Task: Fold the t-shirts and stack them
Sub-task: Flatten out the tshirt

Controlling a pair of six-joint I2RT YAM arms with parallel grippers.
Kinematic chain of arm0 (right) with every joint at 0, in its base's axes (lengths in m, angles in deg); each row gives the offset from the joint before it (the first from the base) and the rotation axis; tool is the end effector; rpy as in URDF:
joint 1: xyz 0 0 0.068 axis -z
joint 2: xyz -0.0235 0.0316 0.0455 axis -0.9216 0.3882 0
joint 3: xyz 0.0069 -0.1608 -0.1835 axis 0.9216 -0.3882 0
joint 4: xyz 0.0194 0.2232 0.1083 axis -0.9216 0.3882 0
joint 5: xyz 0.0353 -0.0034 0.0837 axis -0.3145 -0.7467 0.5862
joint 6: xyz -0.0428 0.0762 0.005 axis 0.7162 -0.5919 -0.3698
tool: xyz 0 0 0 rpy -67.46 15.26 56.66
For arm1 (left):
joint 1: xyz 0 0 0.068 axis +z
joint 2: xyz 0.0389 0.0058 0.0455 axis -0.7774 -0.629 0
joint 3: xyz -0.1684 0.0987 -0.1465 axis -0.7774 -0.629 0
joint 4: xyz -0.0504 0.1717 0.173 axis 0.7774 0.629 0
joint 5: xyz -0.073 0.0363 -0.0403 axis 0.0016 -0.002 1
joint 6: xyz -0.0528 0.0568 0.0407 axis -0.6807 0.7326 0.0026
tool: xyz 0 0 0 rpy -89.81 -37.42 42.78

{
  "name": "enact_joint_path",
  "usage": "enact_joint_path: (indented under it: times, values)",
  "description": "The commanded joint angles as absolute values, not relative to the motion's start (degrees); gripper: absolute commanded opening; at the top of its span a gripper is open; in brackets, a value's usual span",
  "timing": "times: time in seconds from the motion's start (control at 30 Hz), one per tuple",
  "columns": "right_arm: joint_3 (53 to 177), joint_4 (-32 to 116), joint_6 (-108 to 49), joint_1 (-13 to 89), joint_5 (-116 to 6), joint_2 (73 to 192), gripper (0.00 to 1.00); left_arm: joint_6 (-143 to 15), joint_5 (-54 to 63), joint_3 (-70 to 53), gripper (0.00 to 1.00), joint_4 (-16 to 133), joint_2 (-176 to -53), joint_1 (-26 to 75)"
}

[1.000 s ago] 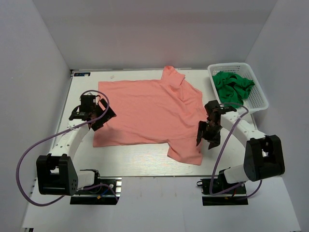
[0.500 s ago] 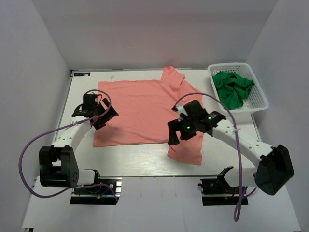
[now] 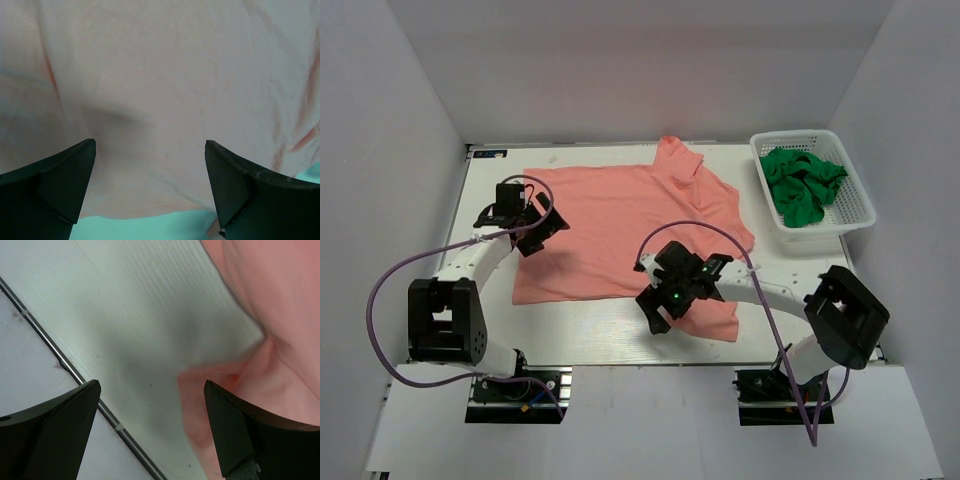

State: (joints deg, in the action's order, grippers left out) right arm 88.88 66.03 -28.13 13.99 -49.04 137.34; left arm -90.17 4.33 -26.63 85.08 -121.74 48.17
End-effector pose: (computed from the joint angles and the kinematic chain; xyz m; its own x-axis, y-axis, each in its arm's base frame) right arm 0.1644 0.2504 0.1294 -0.5996 -0.6461 -0.4723 -0.7944 0.5519 0.2536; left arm 0.3114 -0.0267 0.1638 -0.7190 -0.5685 -0.3998 -0.3838 0.8044 -0.4535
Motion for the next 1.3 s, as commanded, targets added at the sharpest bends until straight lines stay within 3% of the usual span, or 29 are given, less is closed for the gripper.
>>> enact_joint_path:
  times: [0.0, 0.23, 0.47, 0.73, 1.0, 1.1, 1.27]
  values:
    - [87.4, 59.7, -25.7, 11.7, -50.2, 139.3, 0.9, -90.5, 6.1, -23.7, 1.0, 85.3, -121.6, 47.9]
    - [84.5, 60.0, -27.4, 10.1, -55.8, 143.6, 0.9, -90.5, 5.6, -23.7, 1.0, 86.9, -121.0, 47.9]
    - [85.2, 60.8, -24.5, 7.8, -48.5, 142.3, 0.9, -90.5, 5.6, -22.5, 1.0, 88.7, -120.5, 47.9]
    - [91.5, 76.2, -15.3, 6.1, -39.5, 144.7, 0.9, -89.9, 4.4, -18.6, 1.0, 90.0, -121.7, 47.9]
    - [89.9, 73.0, -10.9, 6.2, -31.7, 140.5, 0.9, -88.8, 5.0, -16.2, 1.0, 89.7, -123.7, 47.9]
    - [90.5, 70.4, -12.6, 6.4, -34.4, 137.1, 0.9, -88.8, 7.9, -16.2, 1.0, 86.8, -125.1, 47.4]
    - [92.4, 65.7, -24.3, 8.4, -50.5, 131.2, 0.9, -87.7, 8.0, -13.2, 1.0, 85.2, -129.1, 45.4]
